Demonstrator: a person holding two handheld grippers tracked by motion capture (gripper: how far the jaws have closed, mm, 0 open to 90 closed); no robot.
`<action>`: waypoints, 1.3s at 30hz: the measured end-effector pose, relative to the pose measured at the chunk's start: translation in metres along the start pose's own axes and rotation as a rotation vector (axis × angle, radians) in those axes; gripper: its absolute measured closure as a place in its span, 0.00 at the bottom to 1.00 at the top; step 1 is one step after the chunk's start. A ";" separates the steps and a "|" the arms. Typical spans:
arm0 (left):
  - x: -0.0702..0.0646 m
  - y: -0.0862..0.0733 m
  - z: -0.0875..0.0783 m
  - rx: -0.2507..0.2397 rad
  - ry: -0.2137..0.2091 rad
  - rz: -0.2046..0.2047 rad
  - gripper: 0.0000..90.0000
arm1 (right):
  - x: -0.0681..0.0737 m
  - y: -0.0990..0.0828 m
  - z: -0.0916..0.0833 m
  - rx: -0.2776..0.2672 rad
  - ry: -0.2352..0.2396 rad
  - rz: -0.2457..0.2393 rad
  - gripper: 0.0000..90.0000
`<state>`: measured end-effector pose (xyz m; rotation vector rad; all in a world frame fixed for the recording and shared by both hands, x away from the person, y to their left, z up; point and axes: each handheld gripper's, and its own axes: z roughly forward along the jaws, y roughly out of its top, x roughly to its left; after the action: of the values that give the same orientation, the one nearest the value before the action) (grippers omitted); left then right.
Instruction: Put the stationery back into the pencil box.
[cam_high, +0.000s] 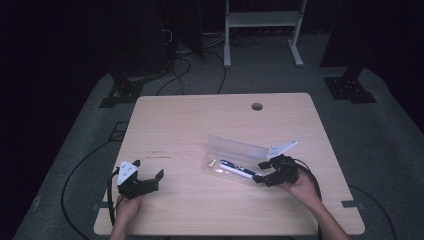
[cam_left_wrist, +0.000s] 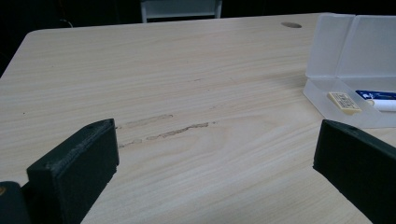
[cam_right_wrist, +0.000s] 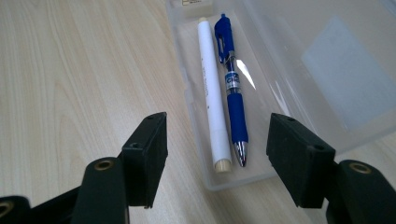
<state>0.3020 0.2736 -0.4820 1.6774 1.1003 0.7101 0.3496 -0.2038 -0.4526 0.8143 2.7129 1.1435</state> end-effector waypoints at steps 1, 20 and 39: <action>0.000 0.000 0.000 0.000 -0.001 0.001 0.00 | 0.000 -0.001 -0.001 -0.001 -0.001 0.007 0.42; -0.001 0.000 0.000 0.003 0.001 0.009 0.00 | 0.003 -0.024 -0.012 -0.011 -0.030 0.016 0.40; -0.002 0.000 0.000 0.006 0.006 0.017 0.00 | -0.001 -0.047 -0.022 -0.018 -0.050 0.069 0.40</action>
<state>0.3013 0.2718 -0.4820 1.6924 1.0945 0.7235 0.3235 -0.2454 -0.4691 0.9278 2.6501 1.1427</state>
